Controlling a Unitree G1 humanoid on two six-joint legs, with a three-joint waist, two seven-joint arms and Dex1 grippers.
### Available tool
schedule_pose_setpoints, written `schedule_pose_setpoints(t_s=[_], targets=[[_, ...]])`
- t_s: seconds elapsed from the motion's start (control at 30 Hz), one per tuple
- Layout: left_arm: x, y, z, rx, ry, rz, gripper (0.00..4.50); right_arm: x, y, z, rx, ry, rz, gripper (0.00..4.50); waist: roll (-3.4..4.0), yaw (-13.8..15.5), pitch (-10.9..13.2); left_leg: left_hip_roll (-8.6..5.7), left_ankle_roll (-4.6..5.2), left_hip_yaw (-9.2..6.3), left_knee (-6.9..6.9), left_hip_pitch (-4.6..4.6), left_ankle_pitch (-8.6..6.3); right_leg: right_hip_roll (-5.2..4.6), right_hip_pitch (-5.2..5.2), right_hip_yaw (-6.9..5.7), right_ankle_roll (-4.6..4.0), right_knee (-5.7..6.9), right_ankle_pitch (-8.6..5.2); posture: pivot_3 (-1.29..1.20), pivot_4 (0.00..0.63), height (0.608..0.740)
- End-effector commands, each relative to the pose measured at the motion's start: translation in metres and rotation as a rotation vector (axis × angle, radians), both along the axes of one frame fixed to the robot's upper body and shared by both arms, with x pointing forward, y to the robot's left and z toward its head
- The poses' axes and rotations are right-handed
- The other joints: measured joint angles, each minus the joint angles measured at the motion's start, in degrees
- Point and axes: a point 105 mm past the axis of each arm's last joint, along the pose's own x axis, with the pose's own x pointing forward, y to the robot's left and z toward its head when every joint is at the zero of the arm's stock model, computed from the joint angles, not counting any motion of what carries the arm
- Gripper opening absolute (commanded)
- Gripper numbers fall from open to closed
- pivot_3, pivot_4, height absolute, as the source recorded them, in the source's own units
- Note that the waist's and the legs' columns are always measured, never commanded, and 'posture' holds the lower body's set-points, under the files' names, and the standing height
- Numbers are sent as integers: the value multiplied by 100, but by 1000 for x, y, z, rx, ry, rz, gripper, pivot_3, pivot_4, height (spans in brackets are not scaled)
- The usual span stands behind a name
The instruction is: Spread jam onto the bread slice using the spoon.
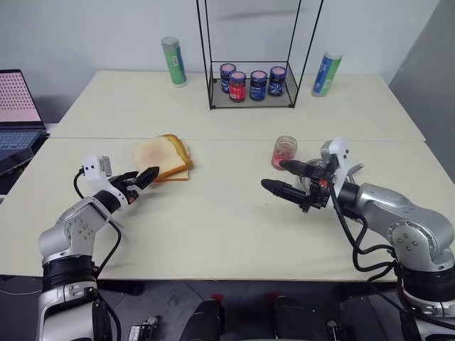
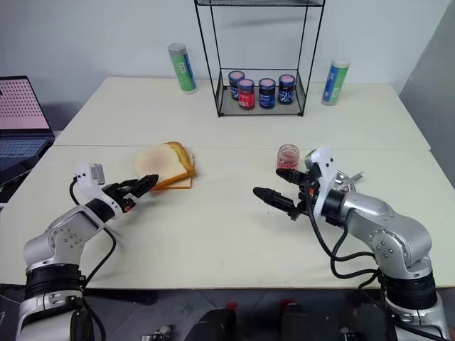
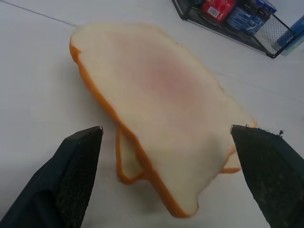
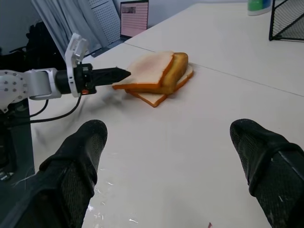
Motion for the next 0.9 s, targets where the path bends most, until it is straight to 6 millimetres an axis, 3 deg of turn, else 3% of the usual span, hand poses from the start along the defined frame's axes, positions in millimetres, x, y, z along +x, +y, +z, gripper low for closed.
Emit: schedule_pose_setpoints(t_s=[0.03,0.63,0.83,0.9], targets=[[2,2,11,26,-54,-4,3786,-2,3,11,10,-49,11,4500,0,2,0,0,0,0,0,0,0,0,0,0,0,0,0,0,150,740],[10,10,21,53,-90,27,57,13,-7,13,48,-64,-88,4500,0,26,0,-1,2,0,0,-1,-1,-1,-1,1,0,0,0,0,150,740],[13,12,36,77,-133,28,22,15,-8,14,45,-71,-102,4500,0,30,0,-1,2,0,0,-1,-1,0,-1,0,0,0,0,0,150,740],[13,7,59,30,-183,14,22,13,-11,14,34,-70,-103,4500,-1,35,0,-1,2,0,0,-1,-1,0,-1,0,0,0,0,0,150,740]])
